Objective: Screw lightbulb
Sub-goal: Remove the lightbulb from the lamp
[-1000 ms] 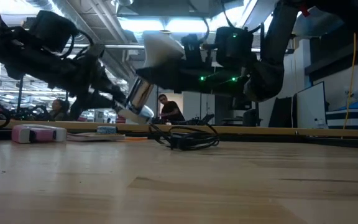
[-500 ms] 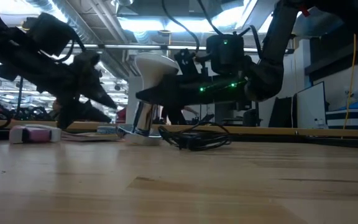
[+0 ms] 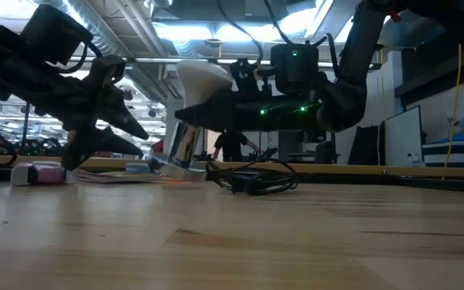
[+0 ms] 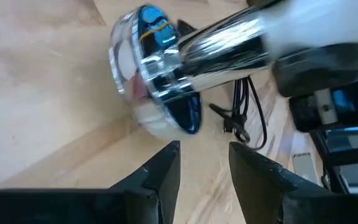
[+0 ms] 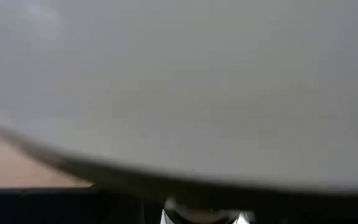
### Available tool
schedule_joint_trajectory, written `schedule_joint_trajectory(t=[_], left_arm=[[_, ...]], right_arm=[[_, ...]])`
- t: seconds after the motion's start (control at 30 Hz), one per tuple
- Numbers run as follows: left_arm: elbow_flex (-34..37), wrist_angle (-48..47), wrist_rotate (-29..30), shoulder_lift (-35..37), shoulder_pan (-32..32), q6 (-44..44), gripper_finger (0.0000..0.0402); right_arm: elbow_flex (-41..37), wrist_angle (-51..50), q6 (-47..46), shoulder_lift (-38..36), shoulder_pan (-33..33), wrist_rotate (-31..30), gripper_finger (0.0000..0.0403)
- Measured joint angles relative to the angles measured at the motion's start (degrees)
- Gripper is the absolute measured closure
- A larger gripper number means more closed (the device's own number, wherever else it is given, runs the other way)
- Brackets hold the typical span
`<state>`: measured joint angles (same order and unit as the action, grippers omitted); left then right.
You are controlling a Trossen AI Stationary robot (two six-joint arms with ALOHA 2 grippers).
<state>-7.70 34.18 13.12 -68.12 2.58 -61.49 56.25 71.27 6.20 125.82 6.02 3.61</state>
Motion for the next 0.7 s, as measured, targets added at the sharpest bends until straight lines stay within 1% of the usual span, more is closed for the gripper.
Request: schedule_joint_trajectory(t=[0.1, 0.2, 0.4, 0.53, 0.7], left_arm=[[0.0, -0.7, 0.0, 0.0, 0.6, -0.6, 0.0274], [0.0, -0.7, 0.0, 0.0, 0.5, -0.6, 0.0274], [0.0, -0.5, 0.4, 0.0, 0.5, 2.7, 0.0274], [0.0, -0.6, 0.4, 0.0, 0.5, 3.7, 0.0274], [0.0, -0.6, 0.4, 0.0, 0.5, 6.3, 0.0274]], right_arm=[[0.0, 2.6, 0.0, 0.0, 0.0, 2.3, 0.0238], [0.0, 3.0, 0.1, 0.0, 0.0, 4.5, 0.0237], [0.0, 5.8, 0.1, 0.0, 0.0, 10.3, 0.0237], [0.0, 8.4, 0.1, 0.0, 0.0, 11.6, 0.0237], [0.0, 8.3, 0.1, 0.0, 0.0, 11.7, 0.0237]])
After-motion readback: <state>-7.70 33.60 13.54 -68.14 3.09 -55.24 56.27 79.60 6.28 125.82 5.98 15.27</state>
